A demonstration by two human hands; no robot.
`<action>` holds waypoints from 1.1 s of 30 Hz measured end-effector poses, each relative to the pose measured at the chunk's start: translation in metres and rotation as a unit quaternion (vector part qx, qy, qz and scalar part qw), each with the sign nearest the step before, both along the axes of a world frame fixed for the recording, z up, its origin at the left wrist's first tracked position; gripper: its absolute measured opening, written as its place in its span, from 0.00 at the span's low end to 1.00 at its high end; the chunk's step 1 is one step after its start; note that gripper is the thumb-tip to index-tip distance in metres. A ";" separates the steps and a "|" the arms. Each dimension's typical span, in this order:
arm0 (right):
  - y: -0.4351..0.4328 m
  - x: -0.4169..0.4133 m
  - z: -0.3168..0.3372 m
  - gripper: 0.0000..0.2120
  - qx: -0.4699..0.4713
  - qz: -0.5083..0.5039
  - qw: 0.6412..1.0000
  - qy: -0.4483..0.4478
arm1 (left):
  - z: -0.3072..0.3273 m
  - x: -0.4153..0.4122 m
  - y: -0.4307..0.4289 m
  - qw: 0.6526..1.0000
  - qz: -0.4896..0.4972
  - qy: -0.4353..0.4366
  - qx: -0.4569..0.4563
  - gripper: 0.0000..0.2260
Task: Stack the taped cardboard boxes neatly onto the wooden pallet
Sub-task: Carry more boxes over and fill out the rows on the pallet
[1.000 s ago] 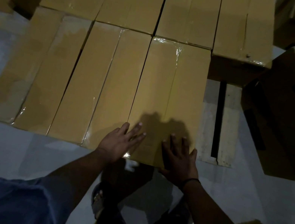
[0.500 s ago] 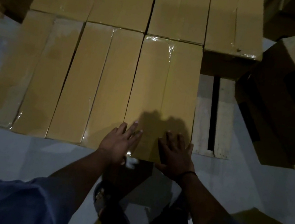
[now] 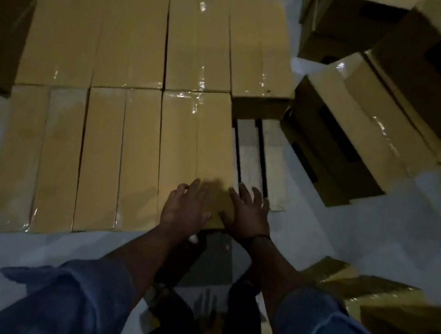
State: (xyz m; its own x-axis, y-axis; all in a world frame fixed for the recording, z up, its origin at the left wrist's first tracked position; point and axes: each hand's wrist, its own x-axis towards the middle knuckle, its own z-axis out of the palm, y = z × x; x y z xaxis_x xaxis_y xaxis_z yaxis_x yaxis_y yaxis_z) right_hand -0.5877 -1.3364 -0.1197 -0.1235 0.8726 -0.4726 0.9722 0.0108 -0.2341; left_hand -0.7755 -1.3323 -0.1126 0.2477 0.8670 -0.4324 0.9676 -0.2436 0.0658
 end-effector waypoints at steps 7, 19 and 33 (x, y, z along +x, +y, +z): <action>0.004 0.069 0.086 0.31 0.011 -0.093 0.995 0.027 | 0.088 0.068 0.016 0.997 0.036 -0.064 -0.014 0.35; 0.029 0.236 0.184 0.31 0.042 -0.071 0.996 -0.015 | 0.170 0.235 0.027 0.971 0.121 -0.207 -0.008 0.32; 0.122 0.317 0.215 0.29 0.061 -0.153 0.986 -0.020 | 0.184 0.320 0.133 0.968 0.067 -0.239 -0.024 0.32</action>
